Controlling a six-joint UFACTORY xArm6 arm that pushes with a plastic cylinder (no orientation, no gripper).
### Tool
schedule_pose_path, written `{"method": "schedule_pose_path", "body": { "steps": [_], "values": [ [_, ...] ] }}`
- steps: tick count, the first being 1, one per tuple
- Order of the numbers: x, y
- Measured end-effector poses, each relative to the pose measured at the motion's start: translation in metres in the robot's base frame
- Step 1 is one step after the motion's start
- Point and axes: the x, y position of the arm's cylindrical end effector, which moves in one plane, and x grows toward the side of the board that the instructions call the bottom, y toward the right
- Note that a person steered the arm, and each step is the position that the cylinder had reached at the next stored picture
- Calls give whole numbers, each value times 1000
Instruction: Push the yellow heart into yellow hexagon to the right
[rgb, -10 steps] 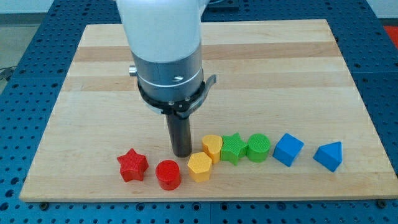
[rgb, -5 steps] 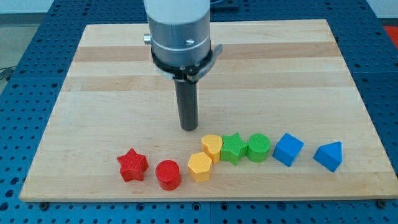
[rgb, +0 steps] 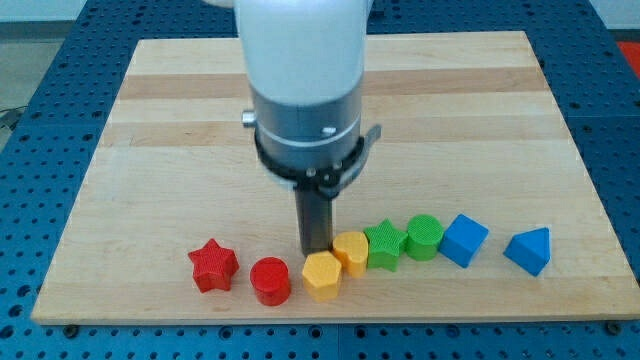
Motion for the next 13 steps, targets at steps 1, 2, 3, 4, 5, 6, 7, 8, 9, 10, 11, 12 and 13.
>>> {"method": "schedule_pose_path", "body": {
  "steps": [1, 2, 3, 4, 5, 6, 7, 8, 9, 10, 11, 12, 13],
  "values": [
    [-5, 0],
    [-34, 0],
    [-73, 0],
    [-73, 23],
    [-73, 25],
    [-66, 25],
    [-38, 25],
    [-23, 25],
    [-32, 29],
    [-23, 29],
    [-8, 32],
    [-8, 40],
    [-28, 43]
  ]
}}
